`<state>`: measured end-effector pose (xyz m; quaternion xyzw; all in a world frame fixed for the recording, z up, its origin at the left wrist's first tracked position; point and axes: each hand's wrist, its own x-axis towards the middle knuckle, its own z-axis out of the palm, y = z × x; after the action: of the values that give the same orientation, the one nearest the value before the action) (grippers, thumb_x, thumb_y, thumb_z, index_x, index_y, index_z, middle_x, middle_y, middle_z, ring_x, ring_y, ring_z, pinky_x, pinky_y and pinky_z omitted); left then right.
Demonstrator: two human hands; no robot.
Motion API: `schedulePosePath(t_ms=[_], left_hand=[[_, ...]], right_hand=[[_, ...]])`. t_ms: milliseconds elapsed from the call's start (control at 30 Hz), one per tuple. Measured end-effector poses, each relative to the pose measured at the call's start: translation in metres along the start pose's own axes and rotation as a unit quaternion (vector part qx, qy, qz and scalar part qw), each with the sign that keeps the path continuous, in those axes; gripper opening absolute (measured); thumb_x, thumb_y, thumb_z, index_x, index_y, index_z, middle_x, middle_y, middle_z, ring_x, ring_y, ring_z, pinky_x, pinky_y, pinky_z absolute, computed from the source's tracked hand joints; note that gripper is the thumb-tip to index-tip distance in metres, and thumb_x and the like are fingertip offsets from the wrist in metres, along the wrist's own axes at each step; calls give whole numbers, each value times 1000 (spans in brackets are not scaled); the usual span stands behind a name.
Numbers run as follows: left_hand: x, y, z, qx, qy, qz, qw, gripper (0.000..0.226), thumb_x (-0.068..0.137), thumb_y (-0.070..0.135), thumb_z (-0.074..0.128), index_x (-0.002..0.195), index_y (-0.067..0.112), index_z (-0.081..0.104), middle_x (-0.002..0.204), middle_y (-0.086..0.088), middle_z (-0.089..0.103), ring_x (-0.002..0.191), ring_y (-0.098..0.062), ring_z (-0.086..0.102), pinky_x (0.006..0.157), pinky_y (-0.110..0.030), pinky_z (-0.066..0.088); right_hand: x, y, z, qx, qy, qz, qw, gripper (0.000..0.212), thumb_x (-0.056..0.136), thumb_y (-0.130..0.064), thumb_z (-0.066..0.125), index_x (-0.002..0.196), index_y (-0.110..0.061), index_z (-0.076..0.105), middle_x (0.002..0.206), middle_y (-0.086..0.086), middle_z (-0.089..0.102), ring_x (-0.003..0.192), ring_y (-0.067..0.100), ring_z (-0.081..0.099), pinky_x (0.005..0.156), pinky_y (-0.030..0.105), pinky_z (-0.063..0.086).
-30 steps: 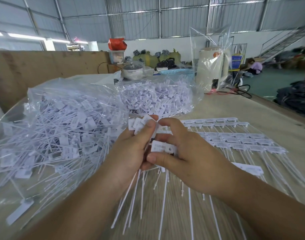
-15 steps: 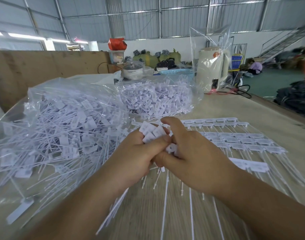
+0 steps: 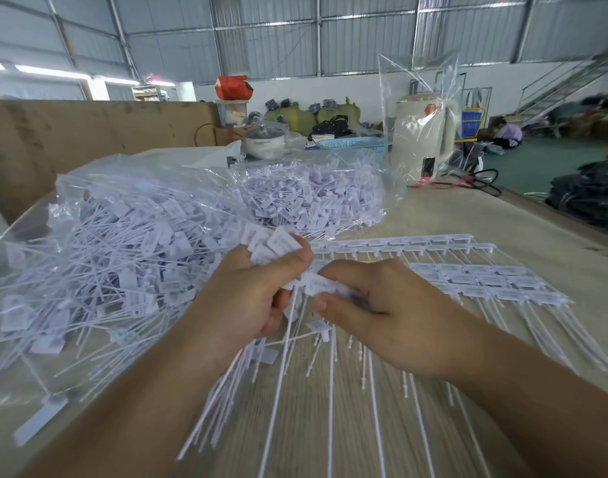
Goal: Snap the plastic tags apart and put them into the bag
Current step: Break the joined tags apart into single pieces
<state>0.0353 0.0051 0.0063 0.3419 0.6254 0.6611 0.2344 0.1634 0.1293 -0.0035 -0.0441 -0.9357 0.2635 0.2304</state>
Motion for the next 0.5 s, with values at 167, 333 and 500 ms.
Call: schedulePosePath(t_ms=[167, 333, 500], left_hand=[[0, -2, 0, 19, -23, -27, 999, 14, 85, 29, 68, 84, 15, 69, 40, 3, 42, 29, -5, 34, 33, -12, 27], [2, -5, -2, 56, -58, -14, 997, 36, 87, 38, 64, 52, 28, 63, 40, 0, 43, 29, -8, 34, 36, -14, 26], [3, -7, -1, 51, -93, -24, 994, 19, 70, 46, 77, 64, 30, 68, 45, -3, 44, 31, -9, 33, 36, -15, 25]], right_hand=[[1, 0, 1, -18, -1, -14, 1000, 29, 96, -30, 57, 70, -29, 45, 53, -10, 42, 49, 6, 43, 52, 26, 30], [-1, 2, 0, 17, -25, -1, 1000, 17, 96, -33, 56, 108, -22, 61, 48, -11, 46, 41, 7, 41, 48, 21, 29], [1, 0, -1, -12, -35, 2, 999, 26, 96, -39, 53, 100, -18, 66, 55, -5, 51, 46, 8, 44, 50, 31, 39]])
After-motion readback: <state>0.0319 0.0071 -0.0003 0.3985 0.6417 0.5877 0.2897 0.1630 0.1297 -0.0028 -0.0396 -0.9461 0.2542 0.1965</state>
